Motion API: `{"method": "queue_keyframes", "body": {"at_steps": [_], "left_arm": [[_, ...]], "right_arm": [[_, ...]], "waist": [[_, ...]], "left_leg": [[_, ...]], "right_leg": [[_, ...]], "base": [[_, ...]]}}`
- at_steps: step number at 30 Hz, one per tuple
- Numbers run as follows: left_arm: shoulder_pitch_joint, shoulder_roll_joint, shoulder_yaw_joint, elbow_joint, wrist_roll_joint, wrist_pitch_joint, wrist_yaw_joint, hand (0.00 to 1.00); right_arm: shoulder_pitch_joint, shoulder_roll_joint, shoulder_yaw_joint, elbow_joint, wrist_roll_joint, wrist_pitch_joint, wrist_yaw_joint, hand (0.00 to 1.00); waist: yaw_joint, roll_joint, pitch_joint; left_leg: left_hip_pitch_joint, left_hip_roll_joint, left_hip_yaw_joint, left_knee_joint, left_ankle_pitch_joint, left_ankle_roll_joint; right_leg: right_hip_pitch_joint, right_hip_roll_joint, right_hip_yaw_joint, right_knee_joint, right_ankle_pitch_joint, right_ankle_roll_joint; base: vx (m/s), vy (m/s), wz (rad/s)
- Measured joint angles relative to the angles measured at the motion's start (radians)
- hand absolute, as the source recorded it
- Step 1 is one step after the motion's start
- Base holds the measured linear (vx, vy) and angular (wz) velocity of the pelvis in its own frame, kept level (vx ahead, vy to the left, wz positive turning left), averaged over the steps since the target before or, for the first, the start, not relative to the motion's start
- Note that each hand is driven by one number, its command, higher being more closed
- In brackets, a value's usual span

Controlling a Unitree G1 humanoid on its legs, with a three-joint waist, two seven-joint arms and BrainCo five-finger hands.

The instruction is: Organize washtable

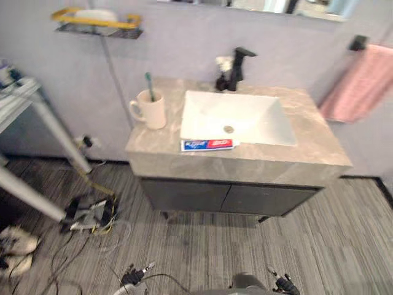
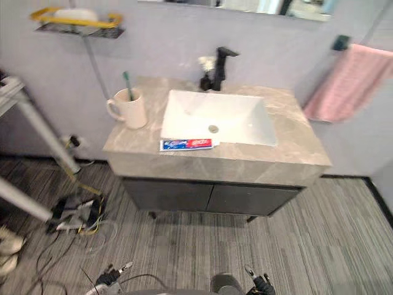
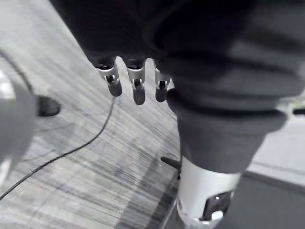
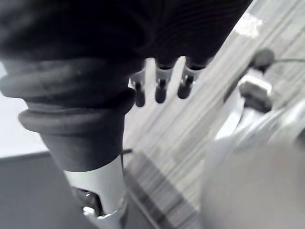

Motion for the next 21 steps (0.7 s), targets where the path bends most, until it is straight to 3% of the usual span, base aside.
{"method": "queue_keyframes", "body": {"at_steps": [1,2,3,4,6,11,12,15,17,19,20,21], "left_arm": [[-0.003,-0.004,-0.017,-0.008,0.001,-0.004,0.000,0.00],[-0.008,-0.007,-0.017,-0.009,0.002,-0.003,-0.001,0.00],[-0.004,-0.047,-0.020,-0.008,0.002,-0.002,-0.001,0.00],[-0.003,-0.068,-0.037,-0.008,0.002,-0.001,-0.002,0.00],[-0.016,-0.093,-0.077,0.003,0.003,0.001,-0.004,0.00],[-0.024,-0.102,-0.086,0.008,0.011,0.001,-0.024,0.00],[-0.023,-0.102,-0.085,0.008,0.010,0.001,-0.024,0.00],[-0.026,-0.106,-0.081,-0.008,0.008,-0.009,-0.023,0.00],[-0.026,-0.108,-0.075,-0.010,0.002,-0.011,-0.023,0.00],[-0.025,-0.105,-0.063,-0.013,-0.001,-0.015,-0.022,0.00],[-0.025,-0.105,-0.063,-0.013,0.001,-0.015,-0.022,0.00],[-0.026,-0.102,-0.064,-0.010,0.004,-0.013,-0.022,0.00]], "right_arm": [[0.007,-0.001,0.001,0.004,-0.010,0.002,-0.004,0.00],[0.012,-0.005,0.005,0.009,-0.016,0.003,-0.006,0.00],[-0.009,-0.034,0.006,0.020,-0.025,0.004,-0.007,0.00],[-0.022,-0.045,0.007,0.022,-0.026,0.002,-0.009,0.00],[-0.037,-0.061,0.006,0.026,-0.026,0.002,-0.013,0.00],[-0.049,-0.050,0.031,0.031,-0.024,-0.002,-0.014,0.00],[-0.058,-0.049,0.055,0.025,-0.021,-0.005,-0.014,0.00],[-0.073,-0.052,0.069,0.014,-0.004,-0.015,-0.017,0.00],[-0.089,-0.056,0.069,0.011,-0.004,-0.024,-0.017,0.00],[-0.119,-0.059,0.068,0.009,-0.005,-0.029,-0.017,0.00],[-0.129,-0.071,0.071,0.008,-0.009,-0.030,-0.014,0.00],[-0.134,-0.076,0.084,0.012,-0.015,-0.029,-0.015,0.00]], "waist": [[0.001,-0.009,0.000],[0.001,-0.015,0.004],[0.004,0.026,0.018],[0.004,0.049,0.029],[0.000,0.078,0.046],[0.012,0.033,0.054],[0.022,0.017,0.056],[0.041,0.010,0.066],[0.058,0.019,0.067],[0.059,0.010,0.070],[0.058,0.019,0.070],[0.060,0.022,0.065]], "left_leg": [[0.003,-0.029,0.005,-0.019,-0.001,-0.001],[0.004,-0.043,0.005,-0.025,-0.002,-0.003],[0.003,-0.030,0.007,-0.048,-0.005,-0.008],[-0.002,-0.030,0.007,-0.070,-0.006,-0.008],[0.007,-0.039,0.000,-0.110,-0.003,-0.012],[0.002,-0.032,-0.028,-0.004,0.018,-0.030],[-0.046,-0.023,-0.045,0.092,0.018,-0.031],[-0.160,0.023,-0.086,0.343,-0.004,-0.041],[-0.162,0.037,-0.074,0.339,-0.034,-0.029],[-0.180,0.026,-0.078,0.224,-0.033,-0.022],[-0.193,0.024,-0.082,0.094,0.026,-0.024],[-0.194,0.008,-0.088,0.064,0.045,-0.011]], "right_leg": [[0.002,0.001,-0.082,-0.161,0.038,-0.016],[0.016,0.006,-0.119,-0.227,0.039,-0.042],[0.085,0.047,-0.123,-0.383,0.036,-0.048],[0.094,0.065,-0.121,-0.442,0.041,-0.054],[0.102,0.084,-0.120,-0.492,0.045,-0.057],[0.215,0.081,-0.127,-0.602,0.067,-0.033],[0.235,0.069,-0.131,-0.641,0.079,-0.026],[0.312,0.057,-0.176,-0.724,0.112,-0.024],[0.343,0.048,-0.180,-0.733,0.114,-0.021],[0.348,0.016,-0.176,-0.729,0.121,-0.003],[0.345,0.009,-0.173,-0.730,0.123,0.029],[0.345,0.002,-0.161,-0.738,0.127,0.054]], "base": [[0.16,0.041,-0.04],[0.28,0.055,-0.38],[0.23,0.046,-0.50],[0.22,0.041,-0.50],[0.10,0.022,-0.19],[0.06,0.007,0.11],[0.01,0.015,0.24],[0.05,0.057,0.40],[0.10,0.161,0.12],[0.09,0.269,0.02],[0.06,0.255,0.02],[0.08,0.260,0.06]]}}
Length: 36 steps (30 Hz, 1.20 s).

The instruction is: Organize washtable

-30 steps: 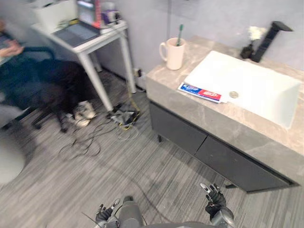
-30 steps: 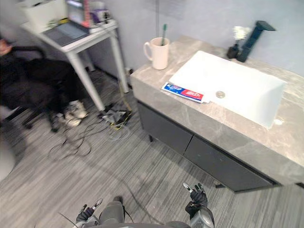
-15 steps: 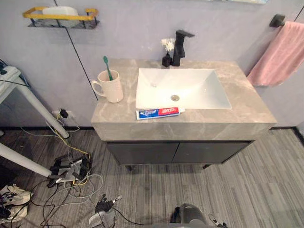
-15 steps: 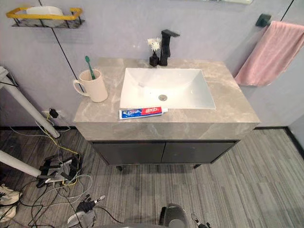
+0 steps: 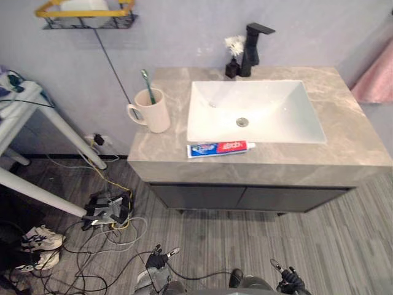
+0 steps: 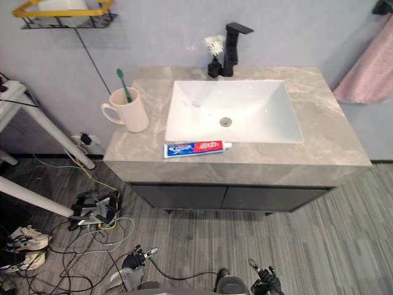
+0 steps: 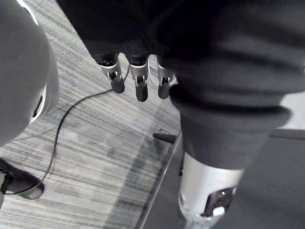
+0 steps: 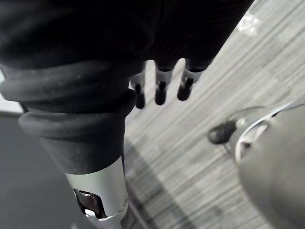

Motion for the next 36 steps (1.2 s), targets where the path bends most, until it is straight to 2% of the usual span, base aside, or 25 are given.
{"method": "queue_keyframes", "body": {"at_steps": [1,2,5,8,12,13,23,30,36], "left_arm": [[0.005,0.005,-0.001,0.000,0.003,-0.001,0.000,0.00],[0.005,0.025,-0.001,0.002,0.005,0.000,0.000,0.00],[0.013,0.064,0.000,0.022,0.007,0.006,0.002,0.00],[0.033,0.068,-0.004,0.029,0.010,0.009,0.001,0.00],[0.034,0.072,-0.041,0.044,0.052,0.014,0.000,0.00],[0.033,0.095,-0.119,0.065,0.094,0.011,-0.001,0.00],[0.034,0.094,-0.107,0.076,0.081,0.012,-0.003,0.00],[0.046,0.084,-0.067,0.083,-0.032,0.015,-0.025,0.00],[0.056,0.075,-0.037,0.085,-0.075,0.015,-0.023,0.00]], "right_arm": [[0.004,0.005,0.009,0.000,-0.004,0.000,0.000,0.00],[0.007,0.017,0.012,0.008,-0.016,0.004,0.003,0.00],[0.023,0.037,0.014,0.014,-0.043,0.008,0.004,0.00],[0.028,0.044,0.017,0.044,-0.082,0.009,0.012,0.00],[0.029,0.028,0.037,0.052,-0.109,0.024,0.019,0.00],[0.032,0.024,0.043,0.086,-0.105,0.039,0.042,0.00],[0.040,0.026,0.027,0.087,-0.096,0.038,0.043,0.00],[0.086,0.033,-0.009,0.087,-0.061,0.035,0.044,0.00],[0.126,0.032,-0.009,0.088,-0.046,0.027,0.042,0.00]], "waist": [[0.001,-0.011,-0.006],[0.003,-0.037,0.000],[0.020,-0.056,0.001],[0.023,-0.053,0.001],[0.010,-0.041,-0.004],[0.015,-0.059,-0.037],[0.014,-0.061,-0.035],[0.023,-0.059,-0.027],[0.023,-0.051,-0.026]], "left_leg": [[0.005,-0.017,-0.003,-0.015,0.007,0.005],[0.005,-0.043,-0.004,-0.032,0.010,0.010],[0.004,-0.069,-0.004,-0.035,0.011,0.013],[0.026,-0.086,0.001,-0.089,0.020,0.026],[0.031,-0.083,0.015,-0.128,0.026,0.019],[0.112,-0.125,-0.017,-0.333,0.159,0.028],[0.134,-0.125,-0.038,-0.332,0.159,0.028],[0.190,-0.121,-0.038,-0.332,0.156,0.024],[0.194,-0.110,-0.024,-0.327,0.156,0.024]], "right_leg": [[-0.002,-0.010,0.011,-0.013,0.009,0.002],[-0.001,-0.028,0.024,-0.032,0.013,0.010],[0.000,-0.045,0.043,-0.049,0.021,0.005],[-0.006,-0.042,0.060,-0.063,0.022,0.005],[-0.023,-0.030,0.085,-0.076,0.029,0.011],[-0.019,-0.023,0.091,-0.147,0.102,0.021],[0.027,-0.023,0.062,-0.164,0.102,0.021],[0.086,-0.021,0.046,-0.172,0.102,0.021],[0.085,-0.020,0.056,-0.172,0.104,0.024]], "base": [[0.10,0.258,0.14],[0.10,0.263,0.14],[0.05,0.117,0.01],[0.04,0.063,-0.06],[0.05,-0.017,-0.17],[0.02,-0.007,-0.07],[-0.01,-0.007,0.06],[-0.06,-0.023,0.02],[-0.07,-0.023,-0.06]]}}
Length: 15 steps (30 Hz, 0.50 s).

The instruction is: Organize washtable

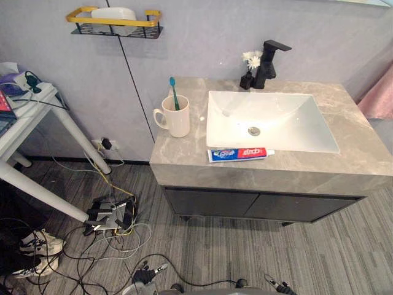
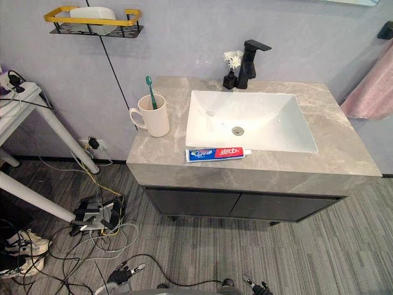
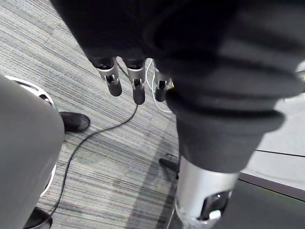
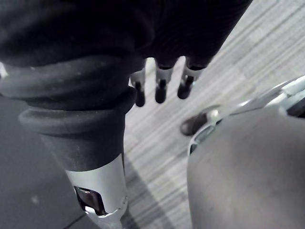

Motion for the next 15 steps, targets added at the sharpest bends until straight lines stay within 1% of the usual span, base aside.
{"method": "queue_keyframes", "body": {"at_steps": [4,5,7,8,9,11,13,14,15], "left_arm": [[0.015,-0.010,0.098,-0.004,-0.038,0.000,0.003,0.00],[0.020,-0.016,0.147,-0.007,-0.040,0.003,0.004,0.00],[0.029,-0.019,0.288,-0.025,-0.053,0.011,0.006,0.00],[0.036,-0.015,0.356,-0.059,-0.078,0.014,0.016,0.00],[0.042,-0.004,0.446,-0.120,-0.111,0.014,0.037,0.00],[0.044,0.024,0.533,-0.209,-0.158,0.009,0.063,0.00],[0.041,0.077,0.633,-0.380,-0.214,-0.025,0.109,0.00],[0.041,0.092,0.646,-0.432,-0.227,-0.039,0.124,0.00],[0.032,0.121,0.672,-0.529,-0.240,-0.061,0.152,0.00]], "right_arm": [[0.006,0.002,-0.030,-0.003,0.011,-0.002,0.001,0.00],[0.007,0.000,-0.031,-0.004,0.011,-0.002,0.001,0.00],[0.017,0.001,-0.036,-0.011,0.010,-0.003,0.001,0.00],[0.022,0.001,-0.036,-0.018,0.010,-0.004,0.002,0.00],[0.033,0.002,-0.034,-0.033,0.010,-0.004,0.002,0.00],[0.051,0.002,-0.028,-0.052,0.010,-0.008,0.003,0.00],[0.084,0.002,-0.019,-0.083,0.010,-0.012,0.003,0.00],[0.090,0.001,-0.015,-0.088,0.010,-0.013,0.003,0.00],[0.105,0.001,0.003,-0.102,0.010,-0.014,0.004,0.00]], "waist": [[0.000,0.004,-0.002],[0.000,0.006,-0.003],[0.000,0.009,-0.006],[0.002,0.011,-0.007],[0.005,0.014,-0.007],[0.006,0.020,-0.010],[0.009,0.034,-0.023],[0.010,0.037,-0.025],[0.019,0.040,-0.030]], "left_leg": [[0.001,0.004,0.002,0.000,0.000,0.000],[0.001,0.005,0.002,-0.001,-0.001,-0.001],[0.000,0.008,0.005,-0.001,-0.002,-0.003],[0.000,0.009,0.008,-0.001,-0.003,-0.005],[-0.001,0.010,0.008,-0.001,-0.004,-0.006],[-0.002,0.013,0.008,-0.001,-0.004,-0.007],[-0.002,0.013,0.009,-0.002,-0.006,-0.009],[-0.002,0.013,0.010,-0.002,-0.007,-0.009],[-0.002,0.013,0.010,-0.002,-0.007,-0.009]], "right_leg": [[0.000,0.004,0.001,0.000,0.000,0.000],[0.001,0.005,0.001,0.000,0.000,0.000],[0.003,0.008,0.000,0.000,0.000,0.000],[0.004,0.010,0.001,0.000,0.000,0.000],[0.004,0.011,0.000,0.000,-0.001,-0.001],[0.004,0.012,-0.002,0.000,-0.001,-0.002],[0.004,0.012,-0.003,0.000,-0.002,-0.003],[0.005,0.012,-0.003,0.000,-0.002,-0.003],[0.005,0.012,-0.003,0.000,-0.002,-0.003]], "base": [[-0.01,-0.004,-0.01],[0.00,0.000,0.00],[0.00,0.000,0.00],[0.00,0.000,0.00],[0.00,0.000,0.00],[0.00,0.000,0.00],[0.00,0.000,0.00],[0.00,0.000,0.00],[0.00,0.000,0.00]]}}
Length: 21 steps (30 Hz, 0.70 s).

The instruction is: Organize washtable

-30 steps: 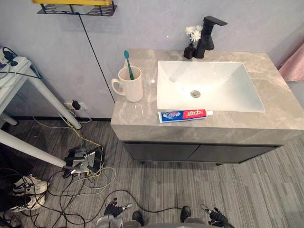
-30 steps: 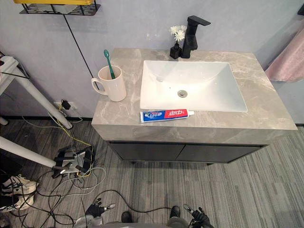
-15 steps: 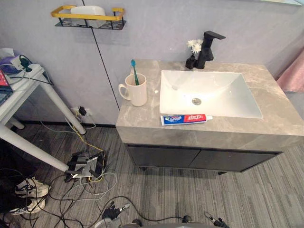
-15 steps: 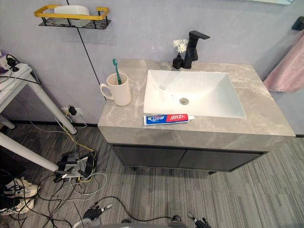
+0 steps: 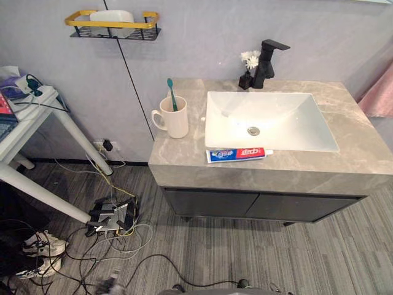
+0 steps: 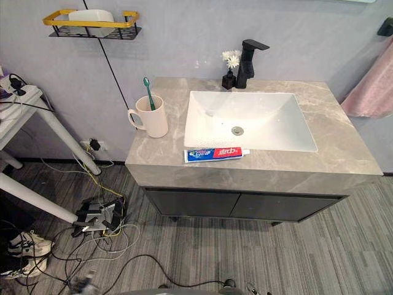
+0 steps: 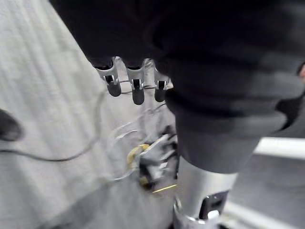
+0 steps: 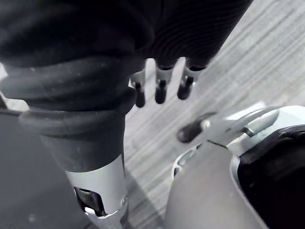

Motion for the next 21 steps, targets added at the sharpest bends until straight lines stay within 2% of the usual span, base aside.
{"method": "queue_keyframes", "body": {"at_steps": [1,4,8,10,12,14,21], "left_arm": [[-0.010,0.029,0.006,-0.100,-0.002,-0.024,0.029,0.00],[-0.022,0.097,0.010,-0.301,0.012,-0.071,0.079,0.00],[-0.059,0.140,0.002,-0.500,0.074,-0.092,0.120,0.00],[-0.060,0.181,-0.050,-0.606,0.125,-0.092,0.126,0.00],[-0.071,0.255,-0.156,-0.744,0.251,-0.093,0.103,0.00],[-0.104,0.301,-0.236,-0.814,0.304,-0.100,0.063,0.00],[-0.273,0.399,-0.548,-0.964,0.384,-0.117,-0.068,0.00]], "right_arm": [[0.020,-0.003,0.015,-0.016,0.000,-0.001,0.001,0.00],[0.044,-0.011,0.044,-0.022,0.000,0.001,0.010,0.00],[0.062,-0.010,0.049,-0.021,0.000,0.003,0.024,0.00],[0.069,-0.010,0.048,-0.019,0.000,0.003,0.042,0.00],[0.074,-0.009,0.037,-0.011,0.000,0.004,0.065,0.00],[0.073,-0.010,0.013,0.002,-0.001,0.005,0.083,0.00],[0.065,-0.027,-0.037,0.045,-0.001,0.006,0.112,0.00]], "waist": [[0.010,0.002,-0.009],[0.011,0.011,-0.034],[0.013,0.006,-0.060],[0.015,0.002,-0.063],[0.015,0.003,-0.065],[0.015,0.011,-0.069],[0.005,0.036,-0.078]], "left_leg": [[-0.001,0.000,0.000,0.000,0.000,0.000],[-0.005,0.001,-0.001,-0.001,-0.002,-0.002],[-0.007,0.006,-0.003,0.002,-0.008,-0.008],[-0.012,0.009,-0.012,0.010,-0.008,-0.007],[-0.031,0.011,-0.027,0.022,-0.008,-0.008],[-0.035,0.011,-0.031,0.026,-0.008,-0.008],[-0.052,0.008,-0.039,0.039,-0.008,-0.007]], "right_leg": [[-0.001,0.000,0.000,0.000,0.000,0.000],[0.002,0.000,-0.004,0.000,-0.002,-0.003],[0.003,0.000,-0.006,0.000,-0.005,-0.006],[0.002,0.001,-0.008,0.000,-0.006,-0.007],[-0.005,0.003,-0.012,0.002,-0.007,-0.008],[-0.006,0.005,-0.014,0.002,-0.007,-0.008],[-0.025,0.006,-0.014,0.008,-0.007,-0.008]], "base": [[0.00,0.000,0.00],[-0.04,-0.017,0.03],[0.00,0.000,0.00],[-0.01,-0.012,0.05],[-0.01,-0.026,0.14],[0.00,-0.012,0.04],[0.00,-0.001,0.01]]}}
